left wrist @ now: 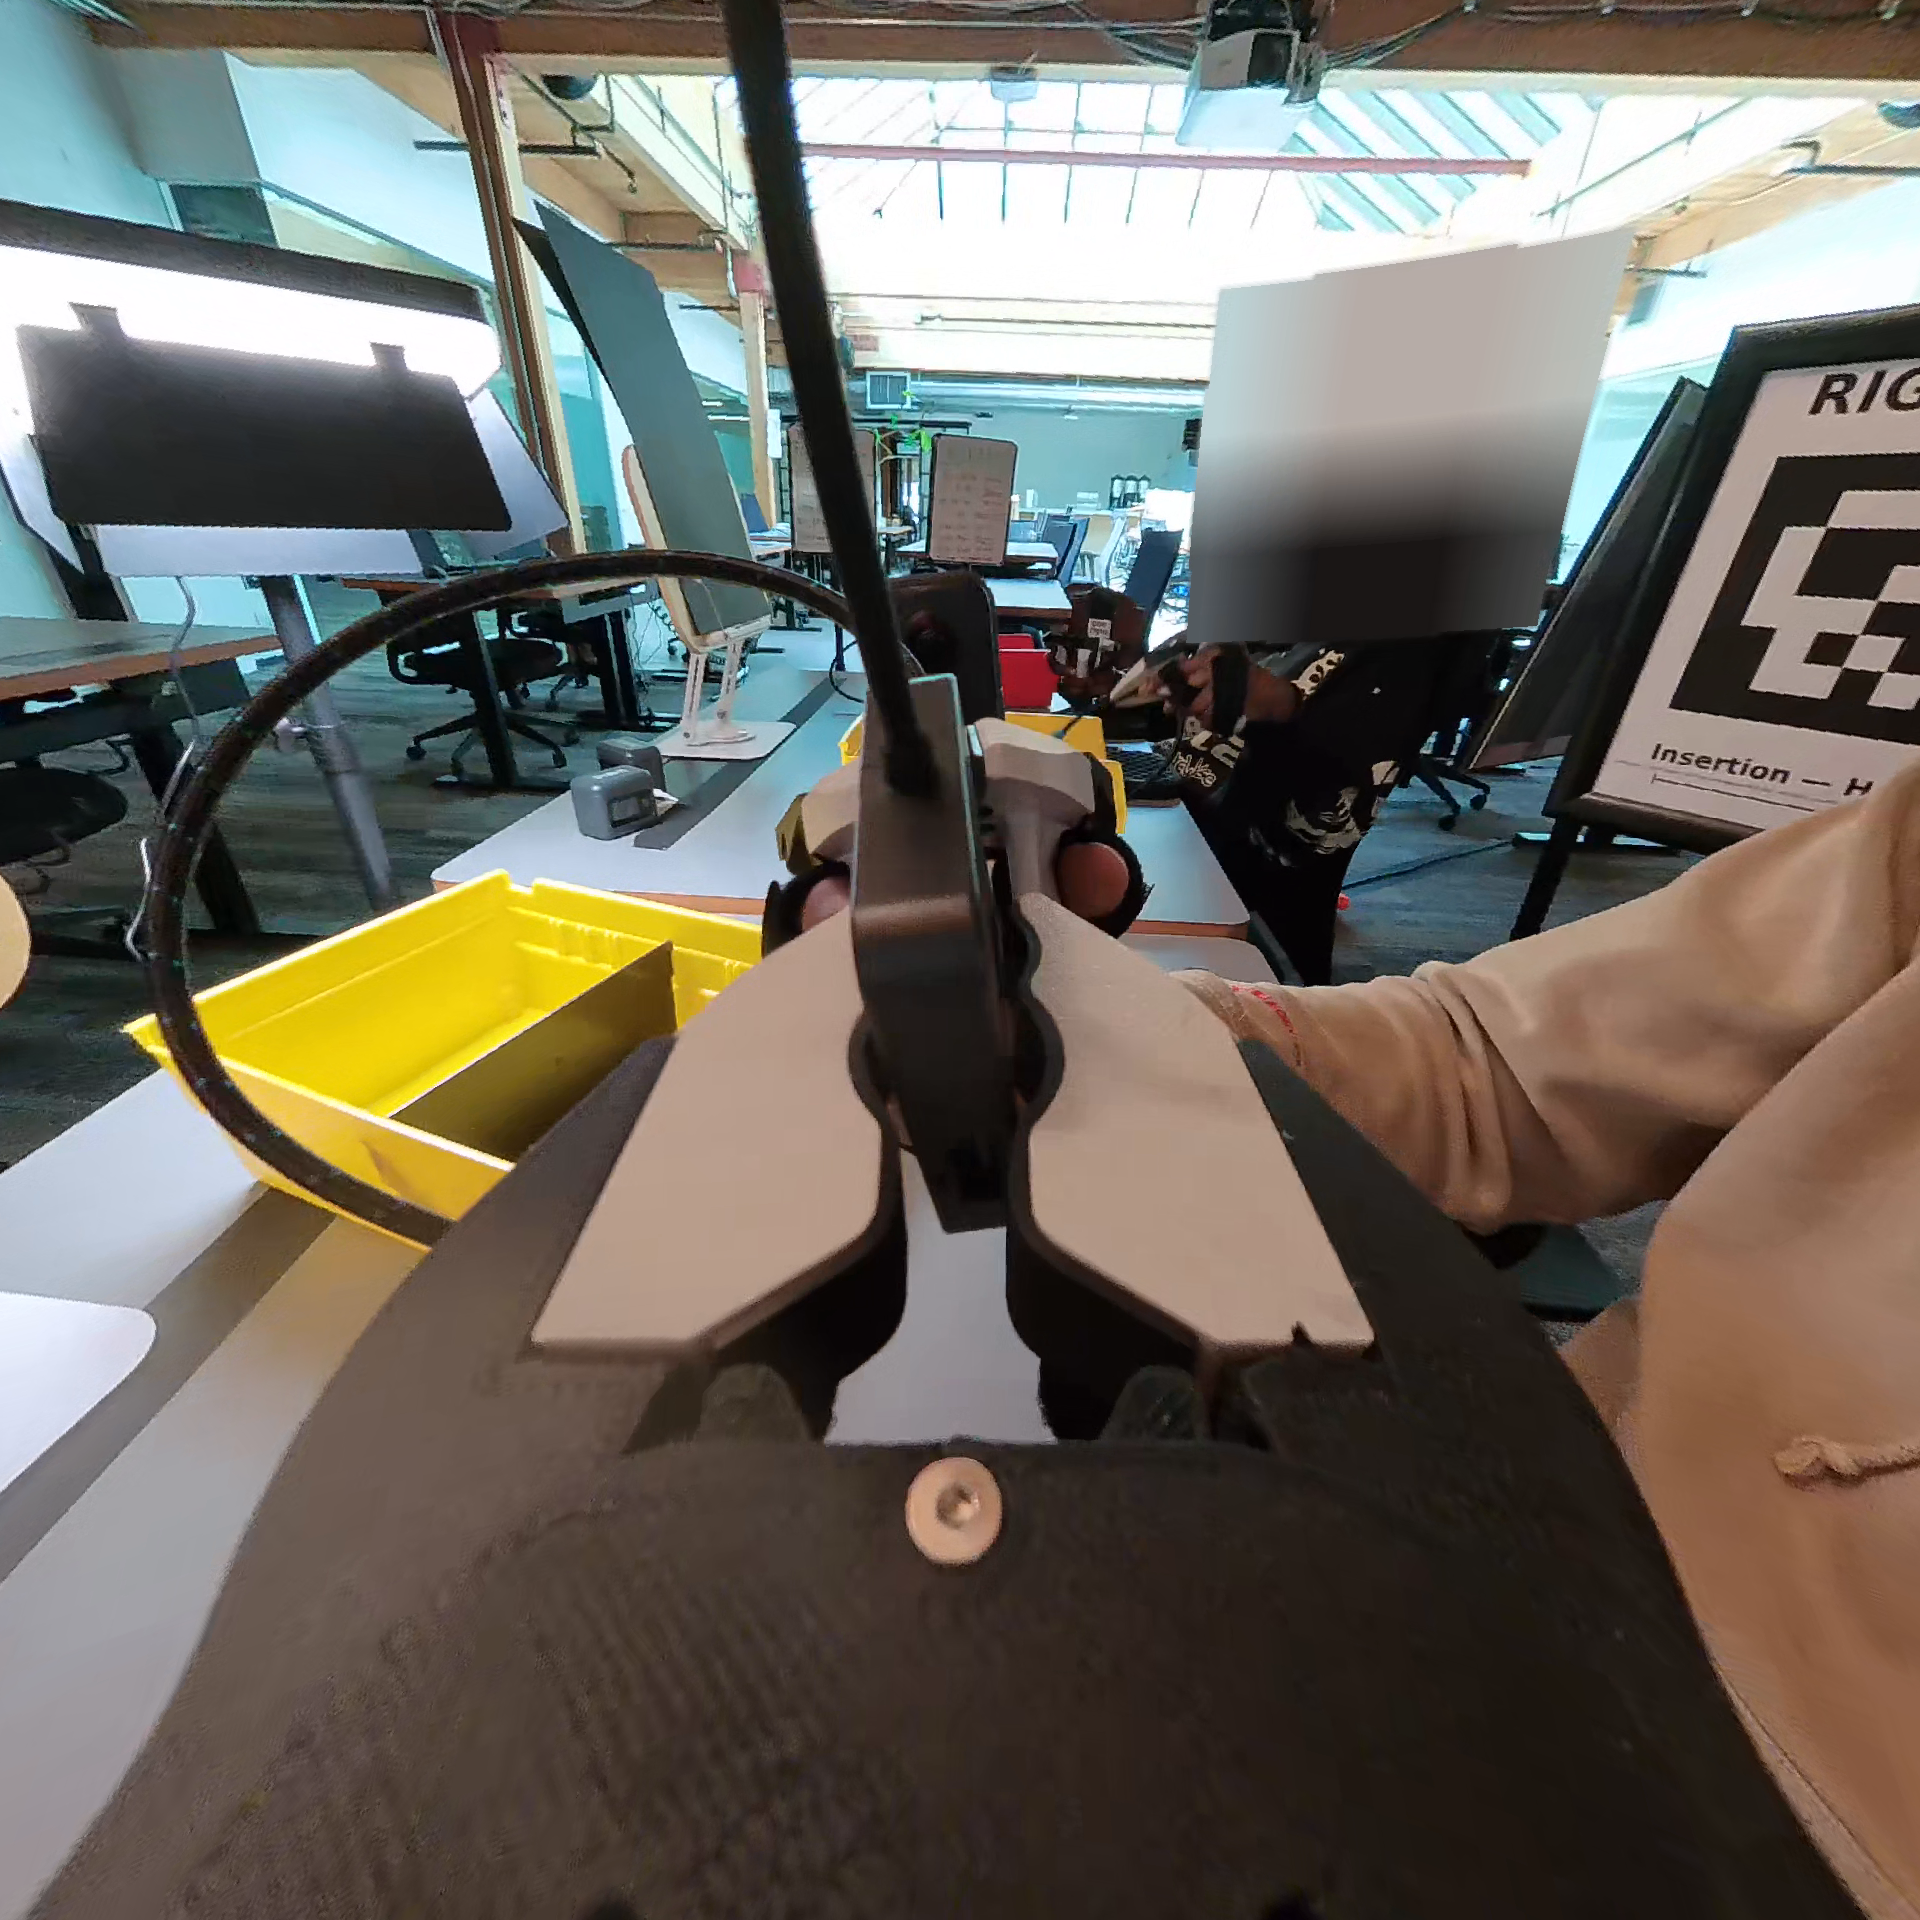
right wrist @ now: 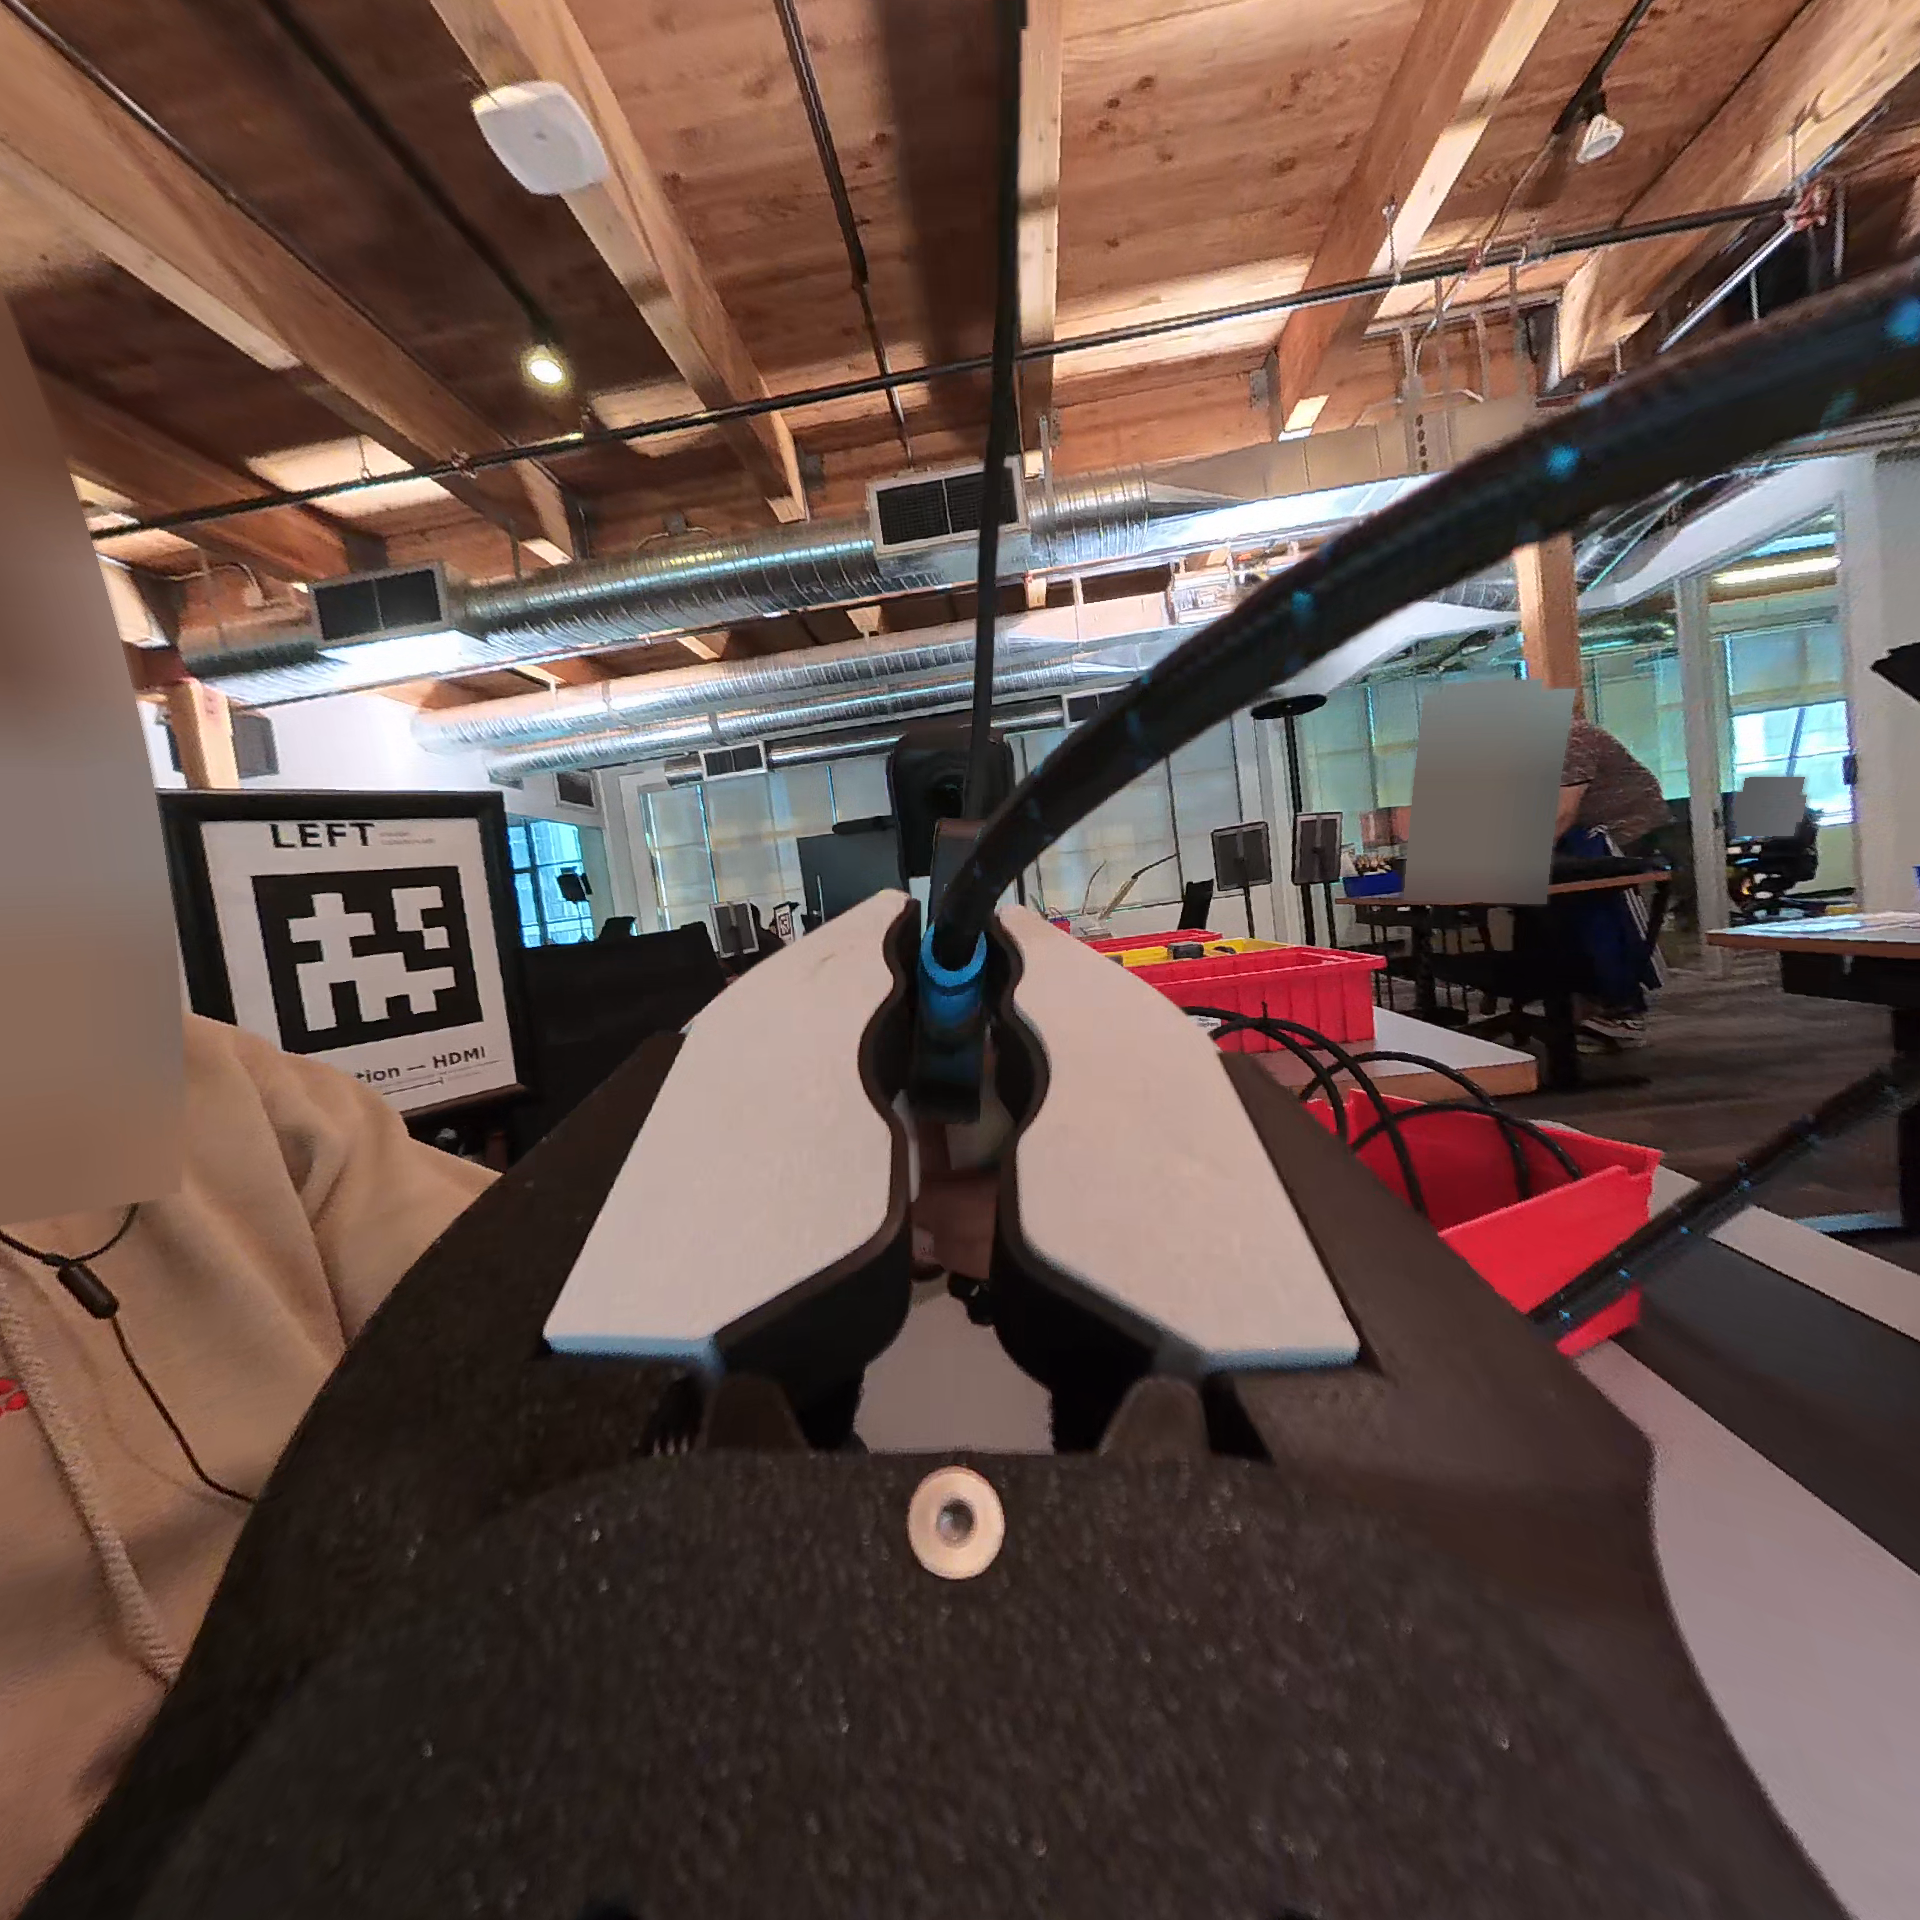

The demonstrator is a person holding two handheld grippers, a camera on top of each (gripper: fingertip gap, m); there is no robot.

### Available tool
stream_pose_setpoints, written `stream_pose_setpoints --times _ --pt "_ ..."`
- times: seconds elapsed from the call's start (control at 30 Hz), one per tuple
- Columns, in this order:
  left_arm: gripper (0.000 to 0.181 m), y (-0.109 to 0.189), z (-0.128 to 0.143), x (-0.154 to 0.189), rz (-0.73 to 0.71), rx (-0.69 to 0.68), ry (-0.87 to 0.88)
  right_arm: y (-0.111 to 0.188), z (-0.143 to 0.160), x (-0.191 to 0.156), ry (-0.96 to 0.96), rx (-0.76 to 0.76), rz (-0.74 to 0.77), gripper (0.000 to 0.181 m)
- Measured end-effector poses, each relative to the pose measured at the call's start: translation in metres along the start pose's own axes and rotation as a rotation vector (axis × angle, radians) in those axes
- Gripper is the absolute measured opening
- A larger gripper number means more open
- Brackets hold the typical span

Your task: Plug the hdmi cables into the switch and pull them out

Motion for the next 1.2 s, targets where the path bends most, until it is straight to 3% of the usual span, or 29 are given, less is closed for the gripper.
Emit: stream_pose_setpoints --times 0.53,1.2 --pt "0.015 0.015 0.008 0.002 0.03 -0.181 0.005 0.007 0.03 -0.005 0.162 -0.473 0.052 0.014" --pt "0.015 0.009 0.001 0.013 0.028 -0.168 -0.08 0.004 0.02 -0.017 0.142 -0.374 -0.064 0.011"
Point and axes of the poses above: each gripper's, where its closed fingertips meet, y back along the fingers, z out of its underside, x = y × z across the jaws, the point moved 1 cm from there along y, back along the fingers, and after that the axes turned 10 degrees about -z, right-handed, at the moved point
